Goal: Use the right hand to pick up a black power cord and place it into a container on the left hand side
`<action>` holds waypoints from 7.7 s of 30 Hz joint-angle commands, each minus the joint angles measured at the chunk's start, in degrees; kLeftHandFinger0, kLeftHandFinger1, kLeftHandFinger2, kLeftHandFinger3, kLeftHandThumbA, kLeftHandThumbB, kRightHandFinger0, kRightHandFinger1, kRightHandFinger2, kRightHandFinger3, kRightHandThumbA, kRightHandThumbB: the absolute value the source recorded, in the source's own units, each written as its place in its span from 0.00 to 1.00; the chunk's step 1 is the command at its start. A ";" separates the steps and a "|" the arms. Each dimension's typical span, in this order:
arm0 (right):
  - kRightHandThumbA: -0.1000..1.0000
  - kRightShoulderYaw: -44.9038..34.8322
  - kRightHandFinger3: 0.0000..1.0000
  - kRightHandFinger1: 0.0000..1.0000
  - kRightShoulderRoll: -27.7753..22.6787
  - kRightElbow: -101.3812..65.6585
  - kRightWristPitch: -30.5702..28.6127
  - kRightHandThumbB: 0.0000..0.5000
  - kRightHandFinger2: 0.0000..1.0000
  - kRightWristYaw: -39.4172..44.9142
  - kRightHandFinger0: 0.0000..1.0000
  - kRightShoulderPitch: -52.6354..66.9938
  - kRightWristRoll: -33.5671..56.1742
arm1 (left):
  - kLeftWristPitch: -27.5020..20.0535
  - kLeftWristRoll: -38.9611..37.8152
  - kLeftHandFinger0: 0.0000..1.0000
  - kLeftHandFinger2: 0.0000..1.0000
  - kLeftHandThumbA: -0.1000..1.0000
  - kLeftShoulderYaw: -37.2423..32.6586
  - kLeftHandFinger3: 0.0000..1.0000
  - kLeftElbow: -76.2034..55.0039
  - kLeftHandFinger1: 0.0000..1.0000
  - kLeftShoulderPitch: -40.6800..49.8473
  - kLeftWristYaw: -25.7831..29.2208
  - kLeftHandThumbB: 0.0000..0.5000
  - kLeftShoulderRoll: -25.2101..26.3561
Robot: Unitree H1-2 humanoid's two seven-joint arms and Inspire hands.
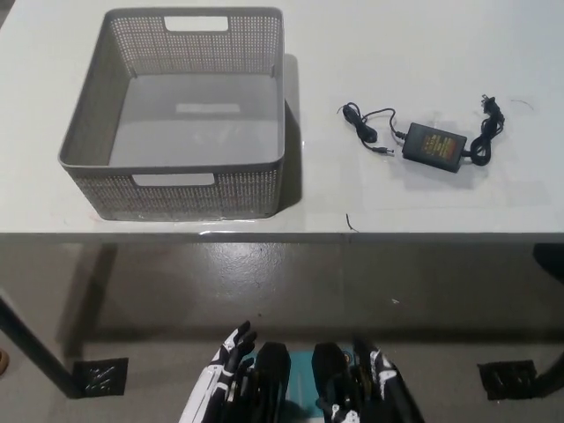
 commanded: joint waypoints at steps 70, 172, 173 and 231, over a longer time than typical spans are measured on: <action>0.88 8.39 1.00 1.00 -22.85 28.49 29.75 1.00 1.00 18.20 1.00 -64.92 -28.96 | -5.35 -1.14 1.00 1.00 1.00 1.14 1.00 -4.13 1.00 -0.35 -3.96 0.61 1.56; 0.00 -3.59 0.84 0.38 -11.05 28.06 4.91 0.30 0.72 -21.38 0.00 -69.58 -21.25 | -3.34 2.36 1.00 1.00 1.00 1.49 1.00 -4.01 1.00 -5.05 -3.96 0.43 2.30; 0.00 -3.60 0.84 0.39 -10.55 27.43 5.30 0.28 0.72 -20.77 0.00 -69.59 -21.02 | -3.21 2.54 1.00 1.00 1.00 1.48 1.00 -4.10 1.00 -4.90 -3.90 0.43 2.32; 0.98 7.19 1.00 1.00 2.31 20.05 18.05 1.00 1.00 2.65 1.00 -66.90 -25.09 | 1.50 3.16 1.00 1.00 1.00 -1.49 1.00 -6.10 1.00 -8.04 -5.97 0.50 3.76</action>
